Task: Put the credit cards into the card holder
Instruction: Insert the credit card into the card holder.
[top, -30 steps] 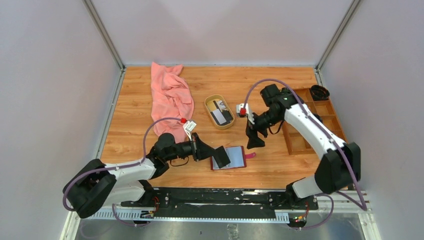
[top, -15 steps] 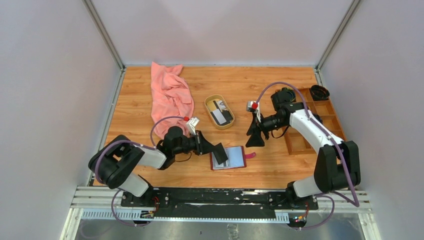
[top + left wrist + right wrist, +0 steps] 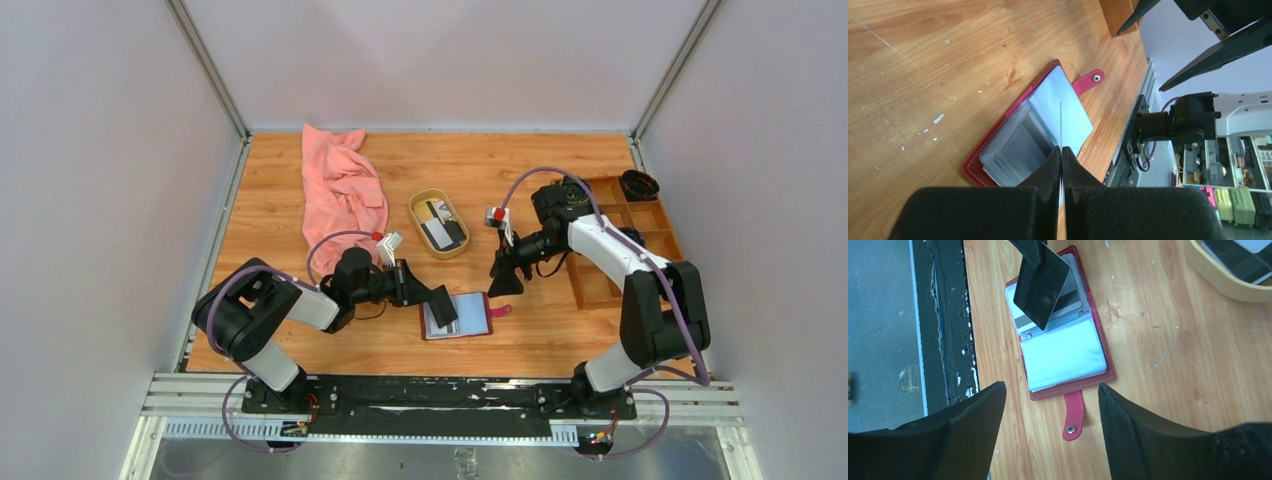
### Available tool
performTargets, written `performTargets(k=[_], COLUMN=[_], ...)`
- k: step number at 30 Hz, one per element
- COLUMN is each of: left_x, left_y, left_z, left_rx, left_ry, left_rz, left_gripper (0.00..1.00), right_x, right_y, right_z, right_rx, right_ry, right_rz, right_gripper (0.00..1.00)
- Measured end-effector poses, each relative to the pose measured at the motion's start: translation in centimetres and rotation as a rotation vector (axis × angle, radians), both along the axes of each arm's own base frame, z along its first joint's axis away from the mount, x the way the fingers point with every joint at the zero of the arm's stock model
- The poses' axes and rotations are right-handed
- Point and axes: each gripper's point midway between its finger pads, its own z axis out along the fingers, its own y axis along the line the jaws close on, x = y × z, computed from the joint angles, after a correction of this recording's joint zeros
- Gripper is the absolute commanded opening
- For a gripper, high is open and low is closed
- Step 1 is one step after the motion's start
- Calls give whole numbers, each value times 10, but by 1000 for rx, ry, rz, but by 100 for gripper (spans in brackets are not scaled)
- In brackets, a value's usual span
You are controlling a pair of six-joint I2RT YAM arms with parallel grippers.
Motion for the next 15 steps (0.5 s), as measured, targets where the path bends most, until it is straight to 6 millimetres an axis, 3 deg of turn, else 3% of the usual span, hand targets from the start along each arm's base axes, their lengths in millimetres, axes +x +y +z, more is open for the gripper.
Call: performTargets(k=[6, 15], left_x=[-1, -4], left_y=[0, -3], left_z=[-6, -19], left_rx=[9, -5], left_ry=[28, 105], left_rz=[-4, -11], left_gripper=[0, 0], right_x=[-4, -4], right_y=[4, 3], right_z=[-15, -17], right_rx=[-42, -59], right_ry=[38, 39], right_rz=[24, 20], right_gripper=[71, 71])
